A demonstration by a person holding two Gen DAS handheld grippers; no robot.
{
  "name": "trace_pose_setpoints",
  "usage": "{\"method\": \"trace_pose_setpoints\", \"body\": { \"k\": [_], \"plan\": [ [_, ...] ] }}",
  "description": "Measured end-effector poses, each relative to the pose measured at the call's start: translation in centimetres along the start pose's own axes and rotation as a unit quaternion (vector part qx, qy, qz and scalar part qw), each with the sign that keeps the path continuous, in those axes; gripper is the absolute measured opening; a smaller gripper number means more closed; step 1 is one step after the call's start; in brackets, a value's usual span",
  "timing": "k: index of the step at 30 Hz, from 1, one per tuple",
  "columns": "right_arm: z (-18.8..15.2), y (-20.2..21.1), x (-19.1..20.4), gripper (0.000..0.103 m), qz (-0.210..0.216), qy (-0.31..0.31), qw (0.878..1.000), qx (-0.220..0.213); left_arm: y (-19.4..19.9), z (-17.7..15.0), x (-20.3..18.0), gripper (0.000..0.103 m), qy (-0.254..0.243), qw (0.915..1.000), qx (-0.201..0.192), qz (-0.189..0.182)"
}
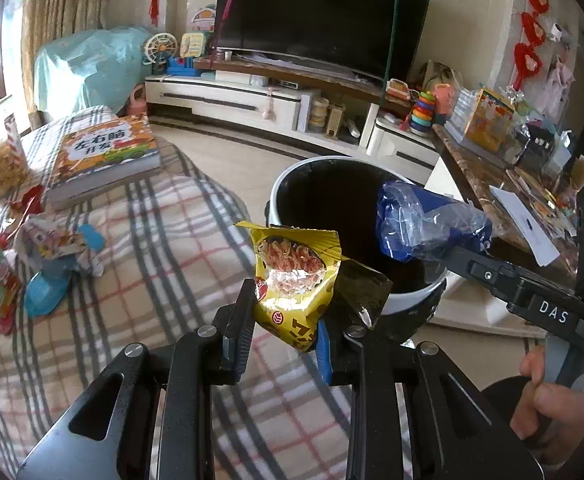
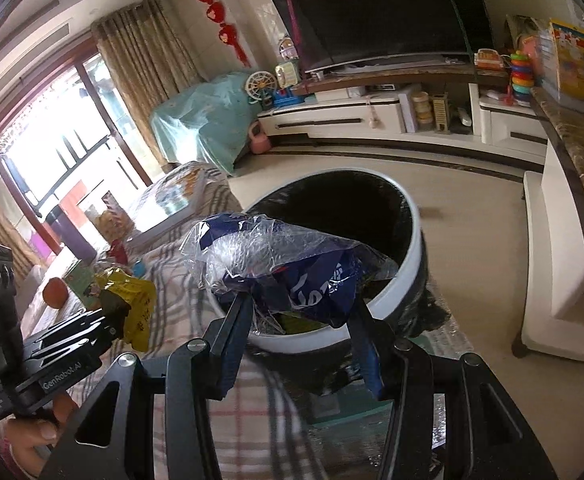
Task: Collect trash
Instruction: 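Carry yellow chip bag and blue plastic bag in both tools toward the bin, then open left tool dropping chip bag while right tool drops blue bag into bin, then move both open tools back over the bed toward the green carton and wrapper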
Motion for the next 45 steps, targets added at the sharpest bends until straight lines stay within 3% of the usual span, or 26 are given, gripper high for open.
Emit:
{"method": "trace_pose_setpoints", "body": {
  "k": [25,28,29,30,33,36,41,45],
  "plan": [
    [3.2,-2.9,-2.2,0.052,-0.032,0.021,0.999,0.018,-5.3,3.9,-2.5,0.026,-0.019,0.9996,0.022,0.001],
    [3.6,-3.3,-2.3,0.053,-0.035,0.028,0.999,0.021,-5.9,4.1,-2.8,0.035,-0.02,0.9994,0.028,-0.001],
    [3.7,-3.5,-2.3,0.053,-0.035,0.03,0.999,0.023,-5.9,4.1,-2.8,0.043,-0.02,0.9994,0.028,-0.001],
    [3.7,-3.6,-2.2,0.054,-0.036,0.033,0.999,0.025,-6.0,4.2,-2.9,0.051,-0.021,0.9994,0.027,0.0],
    [3.8,-3.8,-2.3,0.063,-0.038,0.033,0.998,0.025,-5.9,4.2,-3.0,0.059,-0.024,0.9994,0.023,0.005],
    [3.9,-3.5,-2.6,0.073,-0.039,0.026,0.999,0.019,-5.8,4.1,-2.7,0.061,-0.02,0.9995,0.024,0.005],
    [3.9,-2.9,-3.1,0.076,-0.038,0.011,0.999,0.011,-5.2,3.4,-2.2,0.067,-0.01,0.9997,0.022,0.005],
    [3.6,-2.4,-3.1,0.088,-0.031,-0.002,1.0,0.006,-4.2,2.2,-1.4,0.068,0.004,0.9998,0.021,0.007]
  ]
}}
Point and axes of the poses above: each gripper's, at about its wrist camera, not at the fingertips, and y roughly against the way its jaws point, x to its left, z to its top, the point moved 5 cm from there along -y, roughly the way its jaws point, and after that the axes turned 8 degrees about -z, right-handed, at the moved point
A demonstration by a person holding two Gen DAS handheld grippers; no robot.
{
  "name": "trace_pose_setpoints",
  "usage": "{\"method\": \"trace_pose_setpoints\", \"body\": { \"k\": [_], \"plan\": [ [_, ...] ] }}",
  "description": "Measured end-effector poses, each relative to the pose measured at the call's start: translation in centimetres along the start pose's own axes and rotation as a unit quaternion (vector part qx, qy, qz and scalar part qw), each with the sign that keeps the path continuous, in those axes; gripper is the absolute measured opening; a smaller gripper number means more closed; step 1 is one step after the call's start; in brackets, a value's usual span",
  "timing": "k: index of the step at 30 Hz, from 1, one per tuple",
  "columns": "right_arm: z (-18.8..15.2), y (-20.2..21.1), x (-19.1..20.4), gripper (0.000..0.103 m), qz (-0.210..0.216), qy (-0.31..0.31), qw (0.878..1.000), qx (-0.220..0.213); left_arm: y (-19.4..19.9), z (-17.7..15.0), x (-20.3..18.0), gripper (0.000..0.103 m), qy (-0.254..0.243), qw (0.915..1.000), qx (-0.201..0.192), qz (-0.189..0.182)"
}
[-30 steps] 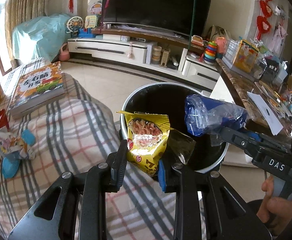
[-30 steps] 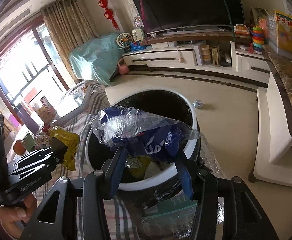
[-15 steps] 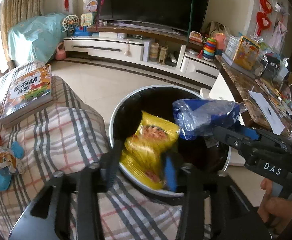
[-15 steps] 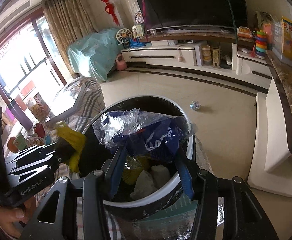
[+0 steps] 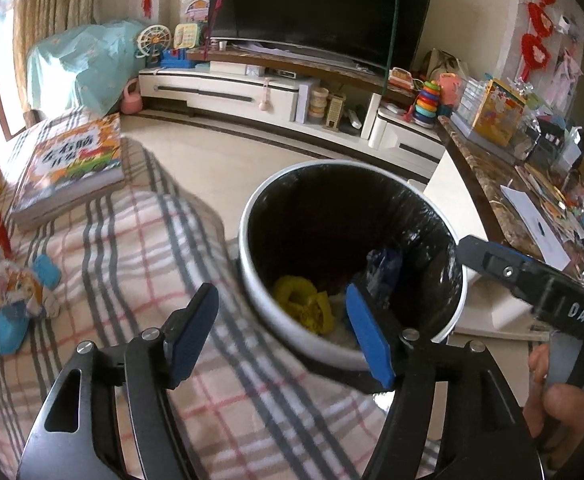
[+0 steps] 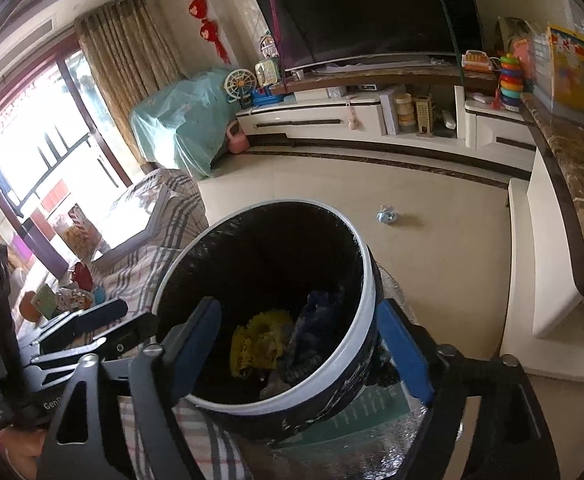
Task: Collect trash
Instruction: 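Move both open tools back over the bed toward the green carton and wrapper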
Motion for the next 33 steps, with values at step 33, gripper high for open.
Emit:
{"method": "trace_pose_setpoints", "body": {
  "k": [33],
  "plan": [
    [-6.9,2.1,10.5,0.093,0.11,-0.001,0.994,0.028,10.1,-9.6,10.8,0.076,0.12,0.9902,-0.033,0.064]
  ]
}}
Point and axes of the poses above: each gripper's, at about its wrist camera, not at the fingertips, and y roughly against the way its jaws point, x to its left, z to its top, the point moved 5 cm from there along -y, roughly the way its jaws point, and after that the axes turned 8 degrees about -z, right-handed, at the moved point
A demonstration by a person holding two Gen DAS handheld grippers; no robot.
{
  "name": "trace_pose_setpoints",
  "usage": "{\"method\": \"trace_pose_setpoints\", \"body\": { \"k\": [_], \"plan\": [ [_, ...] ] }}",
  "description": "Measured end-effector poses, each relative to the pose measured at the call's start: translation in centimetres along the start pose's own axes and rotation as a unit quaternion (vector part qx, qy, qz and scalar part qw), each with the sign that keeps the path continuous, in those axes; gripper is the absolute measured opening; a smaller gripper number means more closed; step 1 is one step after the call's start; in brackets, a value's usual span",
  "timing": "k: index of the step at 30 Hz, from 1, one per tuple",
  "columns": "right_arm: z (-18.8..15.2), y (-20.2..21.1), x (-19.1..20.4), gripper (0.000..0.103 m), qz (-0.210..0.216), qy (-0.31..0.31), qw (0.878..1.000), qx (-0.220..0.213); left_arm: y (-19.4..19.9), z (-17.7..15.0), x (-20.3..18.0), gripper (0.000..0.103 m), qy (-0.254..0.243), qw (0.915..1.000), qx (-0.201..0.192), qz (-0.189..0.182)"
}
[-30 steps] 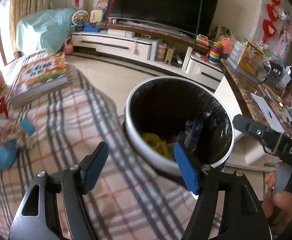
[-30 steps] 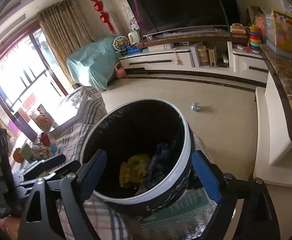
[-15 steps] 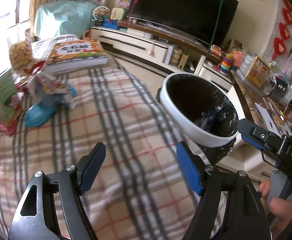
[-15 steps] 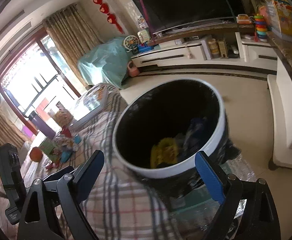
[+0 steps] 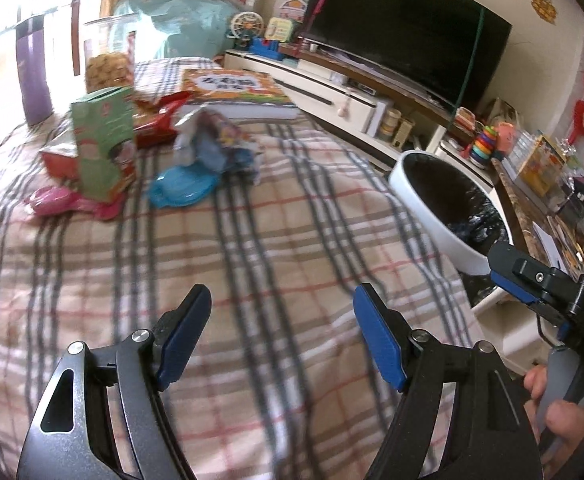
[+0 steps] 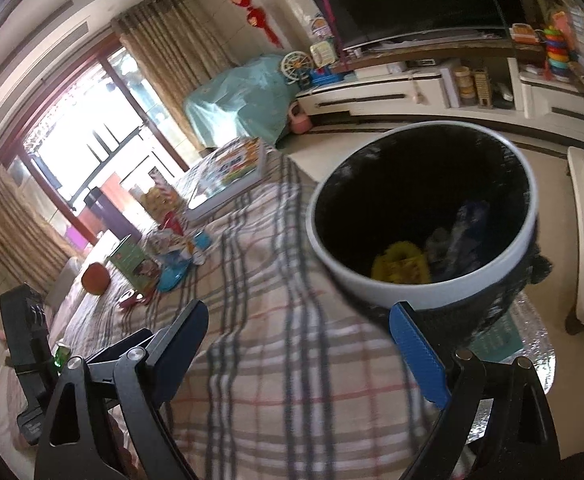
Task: Collect trash
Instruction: 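Move both open tools back over the bed toward the green carton and wrapper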
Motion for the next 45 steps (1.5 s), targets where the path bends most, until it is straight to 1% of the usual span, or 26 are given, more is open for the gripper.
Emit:
{"method": "trace_pose_setpoints", "body": {
  "k": [8,10,12,20,31,45],
  "plan": [
    [-1.1,-1.1,2.8,0.094,0.015,0.018,1.0,0.017,1.5,-1.2,3.5,0.077,0.023,0.9995,-0.005,0.02],
    [-1.3,-1.4,3.5,0.1,0.018,0.024,0.999,0.021,1.8,-1.5,4.2,0.078,0.029,0.9993,-0.008,0.024],
    [-1.5,-1.6,4.1,0.101,0.016,0.032,0.999,0.022,2.2,-1.6,5.0,0.081,0.035,0.9989,-0.01,0.029],
    [-2.5,-3.2,6.7,0.101,0.025,0.057,0.997,0.037,3.5,-2.2,7.8,0.082,0.055,0.9971,-0.016,0.049],
    [-3.0,-5.2,9.3,0.101,0.027,0.082,0.995,0.054,3.9,-1.7,10.4,0.083,0.07,0.9954,-0.023,0.061],
    [-2.3,-7.6,11.1,0.101,0.033,0.098,0.993,0.054,3.3,0.0,12.4,0.083,0.066,0.9947,-0.027,0.074]
  ]
}}
Point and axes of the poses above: each gripper's, at about its wrist camera, not at the fingertips, and y roughly against the way its jaws point, x to its left, z to its top, the point moved 5 cm from there along -y, roughly the way its jaws point, and after that the axes turned 8 degrees about -z, right-handed, at the moved point
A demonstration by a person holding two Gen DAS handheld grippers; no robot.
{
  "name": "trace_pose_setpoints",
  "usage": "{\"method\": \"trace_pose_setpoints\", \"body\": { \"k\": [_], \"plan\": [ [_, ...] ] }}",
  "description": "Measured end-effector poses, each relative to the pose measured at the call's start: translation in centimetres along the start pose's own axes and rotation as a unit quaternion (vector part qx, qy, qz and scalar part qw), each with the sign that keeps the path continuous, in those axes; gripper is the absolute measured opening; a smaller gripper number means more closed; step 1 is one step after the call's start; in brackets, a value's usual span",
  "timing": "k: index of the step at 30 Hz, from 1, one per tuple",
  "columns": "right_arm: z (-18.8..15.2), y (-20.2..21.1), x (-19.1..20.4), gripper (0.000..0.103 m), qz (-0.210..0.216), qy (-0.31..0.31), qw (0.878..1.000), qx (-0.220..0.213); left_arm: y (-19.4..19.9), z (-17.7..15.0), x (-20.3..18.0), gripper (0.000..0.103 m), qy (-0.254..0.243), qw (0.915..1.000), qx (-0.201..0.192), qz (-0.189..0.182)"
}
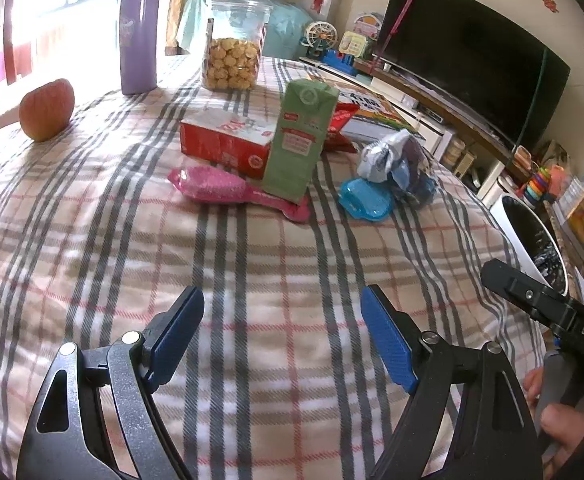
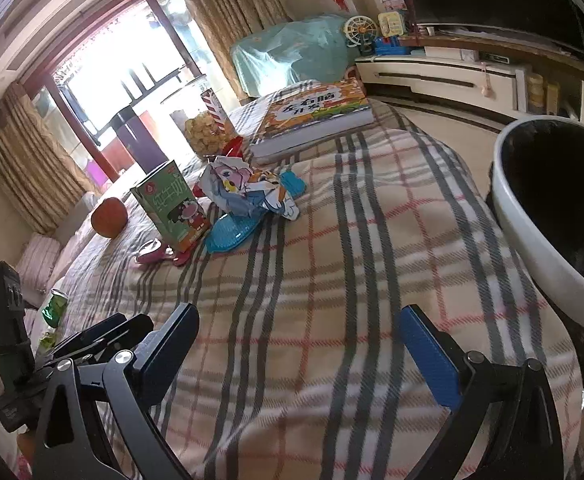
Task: Collect trash
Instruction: 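Move both open tools back over the bed toward the green carton and wrapper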
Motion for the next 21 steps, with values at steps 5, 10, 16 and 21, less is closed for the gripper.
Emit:
{"method": "trace_pose_setpoints", "body": {
  "k": [5,10,16,21],
  "plan": [
    [1.0,-1.0,0.6,0.101,0.01,0.003,1.0,0.0,-0.4,1.1,0.3,0.083,-0.006,0.9999,-0.006,0.006],
    [2.3,-2.1,1.3,0.101,0.016,0.009,1.0,-0.001,-1.1,2.4,0.3,0.083,-0.022,0.9997,-0.009,0.011],
    [3.9,-3.0,2.0,0.1,0.023,0.024,0.999,-0.009,-2.2,4.1,0.3,0.083,-0.039,0.999,-0.015,0.019],
    [5.0,-4.1,2.4,0.1,0.03,0.026,0.999,-0.007,-2.9,5.7,0.2,0.083,-0.045,0.9983,-0.028,0.023]
  ]
}}
Point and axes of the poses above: each gripper's, at about its wrist camera, not at the fingertips, and y roughly against the way its jaws point, x to its left, z to its top, the point moved 5 cm from there along -y, roughly the way its jaws point, and after that the axes turned 8 degrees about -z, right-handed, at the moved point
